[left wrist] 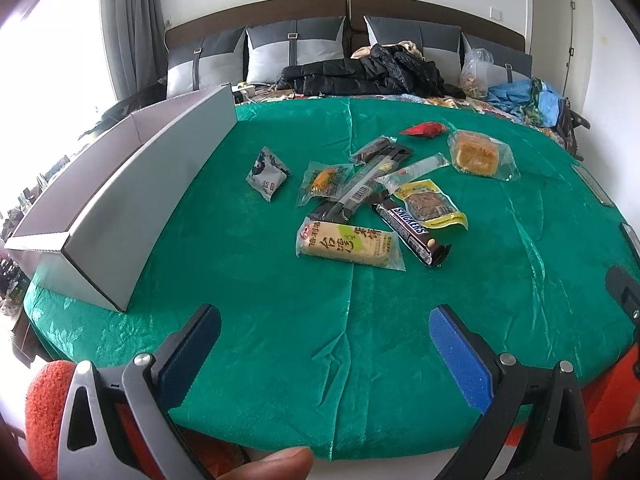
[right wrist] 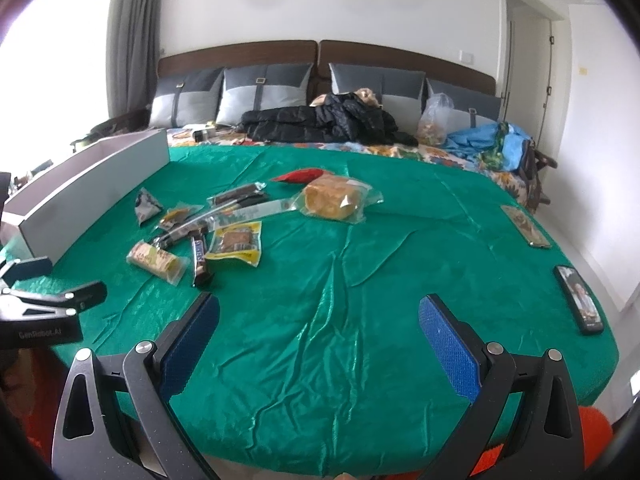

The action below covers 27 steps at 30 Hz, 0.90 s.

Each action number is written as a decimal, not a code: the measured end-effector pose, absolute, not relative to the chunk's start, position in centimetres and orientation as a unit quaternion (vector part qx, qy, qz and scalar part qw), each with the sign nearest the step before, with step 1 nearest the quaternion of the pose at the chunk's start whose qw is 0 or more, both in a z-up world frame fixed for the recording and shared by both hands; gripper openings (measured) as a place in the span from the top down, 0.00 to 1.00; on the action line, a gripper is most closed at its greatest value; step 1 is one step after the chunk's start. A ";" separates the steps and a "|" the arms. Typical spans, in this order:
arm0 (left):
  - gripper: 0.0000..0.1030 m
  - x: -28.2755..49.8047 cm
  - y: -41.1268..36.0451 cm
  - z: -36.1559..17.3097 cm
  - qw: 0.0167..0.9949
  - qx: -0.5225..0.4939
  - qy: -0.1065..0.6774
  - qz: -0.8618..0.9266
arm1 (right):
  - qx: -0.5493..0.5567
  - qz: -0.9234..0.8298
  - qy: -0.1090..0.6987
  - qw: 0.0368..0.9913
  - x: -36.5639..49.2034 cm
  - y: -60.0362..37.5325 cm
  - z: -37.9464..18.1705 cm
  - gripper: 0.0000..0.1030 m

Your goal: Organize snacks

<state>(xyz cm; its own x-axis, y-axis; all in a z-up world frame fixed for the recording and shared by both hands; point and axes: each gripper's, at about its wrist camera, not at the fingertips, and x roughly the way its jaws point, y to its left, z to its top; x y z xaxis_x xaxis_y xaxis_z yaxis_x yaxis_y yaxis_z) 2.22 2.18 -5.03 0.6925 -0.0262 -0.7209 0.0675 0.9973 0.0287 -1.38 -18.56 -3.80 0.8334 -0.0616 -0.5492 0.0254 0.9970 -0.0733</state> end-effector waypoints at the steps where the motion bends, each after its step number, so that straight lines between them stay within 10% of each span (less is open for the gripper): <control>1: 0.00 2.2 2.2 -5.1 0.919 0.026 0.393 -0.026 | -0.030 -0.023 0.291 0.956 -1.3 -18.6 -3.9 0.02; 27: 0.00 4.7 1.8 -9.3 0.890 0.022 0.455 -0.030 | -0.028 -0.016 0.322 0.946 0.0 -19.3 -5.8 0.02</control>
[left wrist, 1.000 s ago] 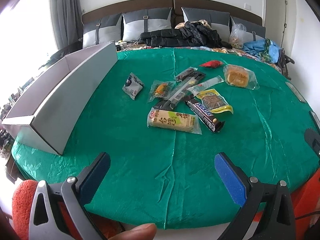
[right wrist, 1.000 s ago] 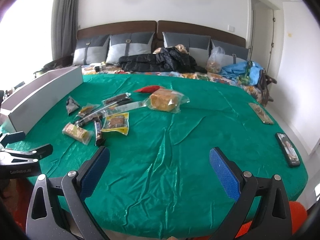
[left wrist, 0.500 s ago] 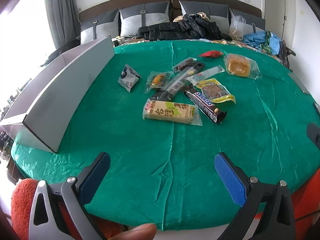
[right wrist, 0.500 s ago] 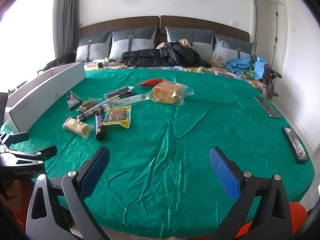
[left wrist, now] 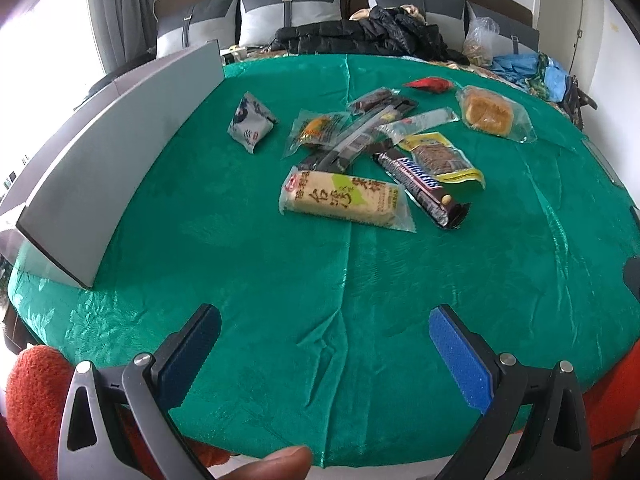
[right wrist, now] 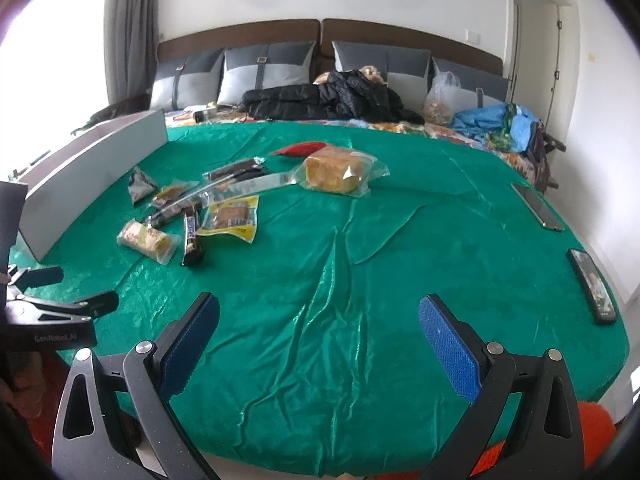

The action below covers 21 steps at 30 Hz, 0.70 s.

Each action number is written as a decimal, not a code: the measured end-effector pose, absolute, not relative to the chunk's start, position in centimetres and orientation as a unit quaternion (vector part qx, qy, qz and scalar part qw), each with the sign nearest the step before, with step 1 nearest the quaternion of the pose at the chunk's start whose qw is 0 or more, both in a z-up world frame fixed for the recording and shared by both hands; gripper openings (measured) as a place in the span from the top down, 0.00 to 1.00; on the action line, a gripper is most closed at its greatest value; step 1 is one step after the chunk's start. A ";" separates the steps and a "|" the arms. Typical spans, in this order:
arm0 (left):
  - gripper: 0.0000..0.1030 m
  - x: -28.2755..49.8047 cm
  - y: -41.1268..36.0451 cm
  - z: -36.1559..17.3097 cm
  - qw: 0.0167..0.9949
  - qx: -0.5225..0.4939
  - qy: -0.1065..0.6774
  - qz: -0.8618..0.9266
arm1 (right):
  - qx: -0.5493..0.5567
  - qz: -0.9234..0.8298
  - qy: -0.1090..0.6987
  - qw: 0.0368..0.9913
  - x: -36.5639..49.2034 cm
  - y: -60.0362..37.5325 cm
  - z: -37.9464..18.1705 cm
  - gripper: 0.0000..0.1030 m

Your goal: Organize snacks

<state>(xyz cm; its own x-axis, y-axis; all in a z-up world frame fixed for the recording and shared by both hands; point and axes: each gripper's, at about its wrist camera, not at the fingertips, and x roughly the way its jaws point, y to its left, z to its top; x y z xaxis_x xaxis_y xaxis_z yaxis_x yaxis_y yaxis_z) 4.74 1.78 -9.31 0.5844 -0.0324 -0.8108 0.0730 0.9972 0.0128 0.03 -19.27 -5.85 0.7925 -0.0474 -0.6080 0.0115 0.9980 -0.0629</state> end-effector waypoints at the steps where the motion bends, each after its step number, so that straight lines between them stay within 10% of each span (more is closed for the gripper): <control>1: 0.00 4.8 2.0 -9.5 0.888 0.019 0.459 -0.030 | -0.030 -0.017 0.323 0.946 0.0 -19.2 -5.9 0.02; 21: 0.00 5.3 2.6 -11.0 0.868 0.019 0.495 -0.024 | -0.055 0.003 0.340 0.939 -0.4 -17.8 -6.4 0.02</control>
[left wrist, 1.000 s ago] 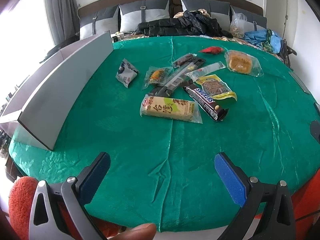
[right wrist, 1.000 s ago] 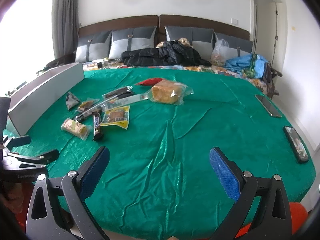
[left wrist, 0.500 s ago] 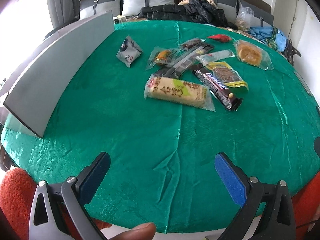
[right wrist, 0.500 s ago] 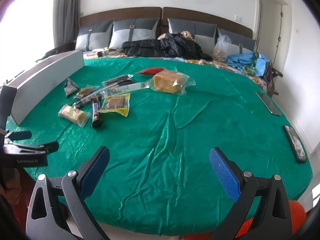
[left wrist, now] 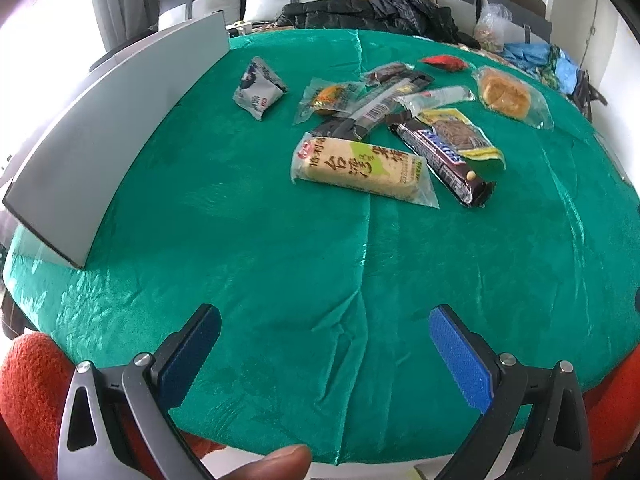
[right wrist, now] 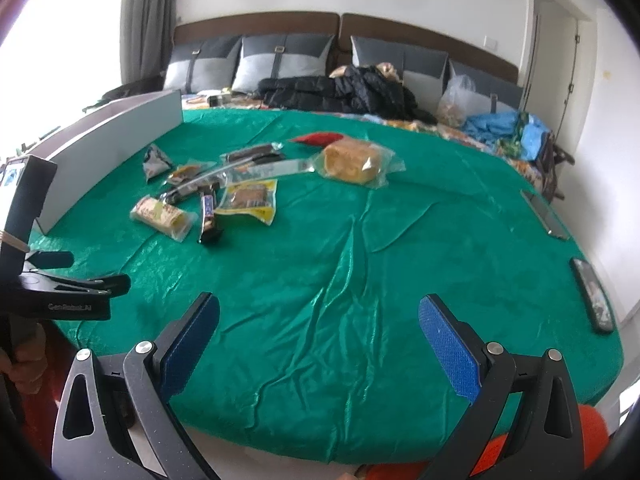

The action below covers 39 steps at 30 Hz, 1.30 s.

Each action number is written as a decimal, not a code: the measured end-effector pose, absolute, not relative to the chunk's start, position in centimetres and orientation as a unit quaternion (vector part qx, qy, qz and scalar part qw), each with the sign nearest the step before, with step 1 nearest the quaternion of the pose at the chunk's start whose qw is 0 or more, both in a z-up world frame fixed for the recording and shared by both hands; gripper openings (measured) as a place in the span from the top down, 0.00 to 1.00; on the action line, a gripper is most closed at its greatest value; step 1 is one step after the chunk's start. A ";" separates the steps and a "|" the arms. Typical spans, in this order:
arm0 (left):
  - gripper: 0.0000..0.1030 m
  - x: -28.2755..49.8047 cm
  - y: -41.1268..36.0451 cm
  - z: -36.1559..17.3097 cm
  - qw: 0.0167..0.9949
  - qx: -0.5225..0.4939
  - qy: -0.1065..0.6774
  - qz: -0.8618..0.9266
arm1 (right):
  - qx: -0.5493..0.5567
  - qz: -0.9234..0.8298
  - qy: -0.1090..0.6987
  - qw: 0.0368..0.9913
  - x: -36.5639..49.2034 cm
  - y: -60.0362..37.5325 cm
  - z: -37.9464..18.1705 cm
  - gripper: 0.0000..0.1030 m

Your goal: Organize snacks

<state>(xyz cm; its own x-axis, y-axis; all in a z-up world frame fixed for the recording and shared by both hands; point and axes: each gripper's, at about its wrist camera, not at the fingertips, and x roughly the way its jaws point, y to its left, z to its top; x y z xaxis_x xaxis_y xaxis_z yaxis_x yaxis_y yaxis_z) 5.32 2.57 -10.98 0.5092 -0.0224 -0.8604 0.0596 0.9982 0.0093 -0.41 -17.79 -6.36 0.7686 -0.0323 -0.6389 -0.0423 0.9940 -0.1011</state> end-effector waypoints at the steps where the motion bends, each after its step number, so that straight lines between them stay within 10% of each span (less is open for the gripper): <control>1: 0.00 5.3 2.5 -11.0 0.868 0.023 0.495 -0.024 | -0.054 0.002 0.340 0.939 -0.1 -17.9 -6.3 0.02; 39: 0.00 5.6 2.7 -11.8 0.866 0.020 0.497 -0.040 | -0.010 0.006 0.410 0.912 1.8 -19.1 -9.9 0.02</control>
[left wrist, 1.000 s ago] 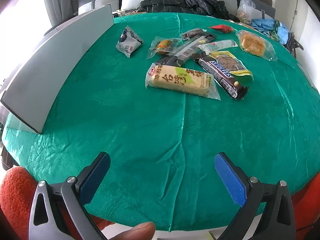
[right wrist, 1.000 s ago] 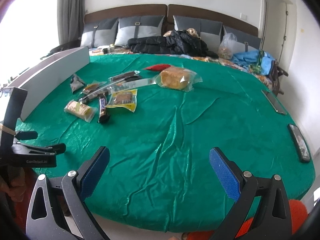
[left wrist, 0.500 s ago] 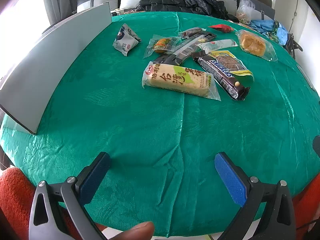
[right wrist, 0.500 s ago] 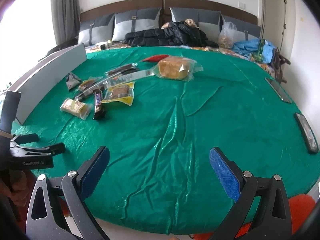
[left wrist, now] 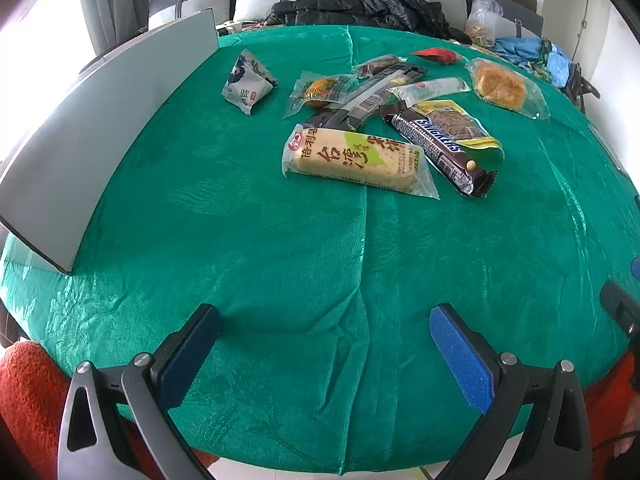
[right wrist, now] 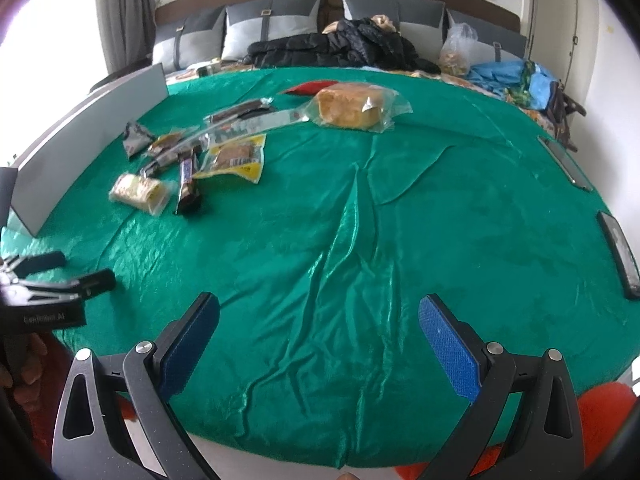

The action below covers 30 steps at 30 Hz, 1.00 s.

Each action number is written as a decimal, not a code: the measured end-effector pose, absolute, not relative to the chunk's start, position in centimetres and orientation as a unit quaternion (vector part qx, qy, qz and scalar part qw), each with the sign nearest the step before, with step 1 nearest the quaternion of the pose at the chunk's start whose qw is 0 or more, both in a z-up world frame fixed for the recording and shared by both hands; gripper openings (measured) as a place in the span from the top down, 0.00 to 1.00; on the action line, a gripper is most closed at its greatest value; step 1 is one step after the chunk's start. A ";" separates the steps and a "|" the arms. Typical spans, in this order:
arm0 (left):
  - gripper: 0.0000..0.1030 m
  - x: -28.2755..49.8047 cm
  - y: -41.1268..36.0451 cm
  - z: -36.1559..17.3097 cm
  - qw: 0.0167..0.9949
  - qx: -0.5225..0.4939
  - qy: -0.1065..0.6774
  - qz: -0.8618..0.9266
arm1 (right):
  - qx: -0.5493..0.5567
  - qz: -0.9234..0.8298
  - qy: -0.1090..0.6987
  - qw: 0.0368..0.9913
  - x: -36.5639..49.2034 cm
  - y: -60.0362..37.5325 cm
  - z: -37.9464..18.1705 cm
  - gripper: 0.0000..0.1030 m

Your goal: Organize snacks

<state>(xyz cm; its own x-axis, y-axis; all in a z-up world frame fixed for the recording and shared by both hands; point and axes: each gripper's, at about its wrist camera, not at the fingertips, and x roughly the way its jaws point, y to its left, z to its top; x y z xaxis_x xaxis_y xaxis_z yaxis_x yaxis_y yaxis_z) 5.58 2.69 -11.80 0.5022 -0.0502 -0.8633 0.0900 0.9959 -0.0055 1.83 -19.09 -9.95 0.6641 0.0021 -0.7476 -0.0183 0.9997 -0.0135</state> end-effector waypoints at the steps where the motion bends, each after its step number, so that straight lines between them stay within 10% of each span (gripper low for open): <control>1: 0.00 5.7 2.7 -11.8 0.864 0.020 0.501 -0.040 | -0.014 0.008 0.412 0.911 1.7 -19.0 -10.0 0.02; 30: 0.00 6.6 4.4 -10.6 0.834 -0.092 0.541 -0.060 | 0.011 0.004 0.382 0.924 1.3 -20.1 -7.9 0.02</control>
<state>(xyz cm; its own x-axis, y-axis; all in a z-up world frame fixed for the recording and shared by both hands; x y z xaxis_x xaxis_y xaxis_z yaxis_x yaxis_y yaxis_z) 6.58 4.38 -10.56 0.4074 -0.2004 -0.8910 0.0006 0.9757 -0.2192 1.30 -20.07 -7.92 0.7086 0.0168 -0.7054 0.0006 0.9997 0.0244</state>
